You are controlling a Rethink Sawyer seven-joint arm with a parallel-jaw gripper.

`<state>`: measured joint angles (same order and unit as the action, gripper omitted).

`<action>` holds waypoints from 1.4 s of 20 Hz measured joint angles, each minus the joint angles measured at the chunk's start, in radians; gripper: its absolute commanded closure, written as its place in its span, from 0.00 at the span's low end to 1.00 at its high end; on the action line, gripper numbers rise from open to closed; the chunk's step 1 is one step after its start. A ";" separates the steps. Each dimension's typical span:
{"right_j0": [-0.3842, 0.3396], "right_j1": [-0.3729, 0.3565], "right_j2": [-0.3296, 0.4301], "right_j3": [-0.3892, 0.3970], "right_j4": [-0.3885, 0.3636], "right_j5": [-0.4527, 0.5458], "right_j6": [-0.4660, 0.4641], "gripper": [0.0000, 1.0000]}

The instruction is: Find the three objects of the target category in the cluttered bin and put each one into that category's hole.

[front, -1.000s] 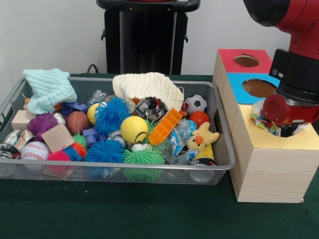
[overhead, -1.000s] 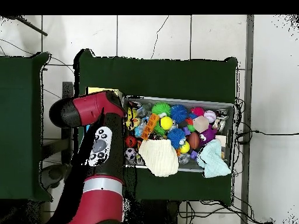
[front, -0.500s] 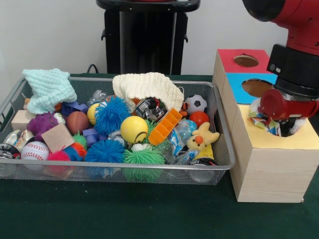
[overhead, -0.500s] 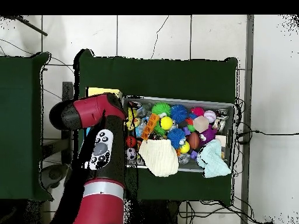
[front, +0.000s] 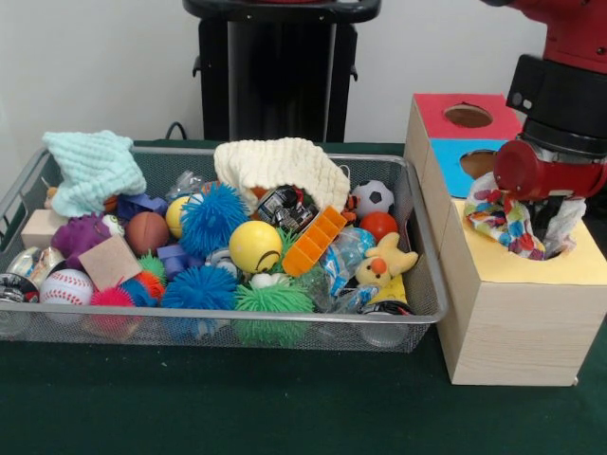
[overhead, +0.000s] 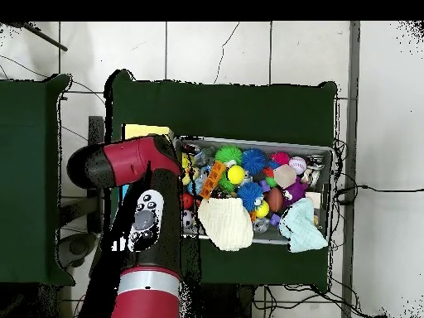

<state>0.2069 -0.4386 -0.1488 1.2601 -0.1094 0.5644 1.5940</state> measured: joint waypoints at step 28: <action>0.000 0.022 0.009 -0.004 0.000 0.033 0.000 1.00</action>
<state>0.2068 -0.4164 -0.1400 1.2565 -0.1090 0.5972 1.5940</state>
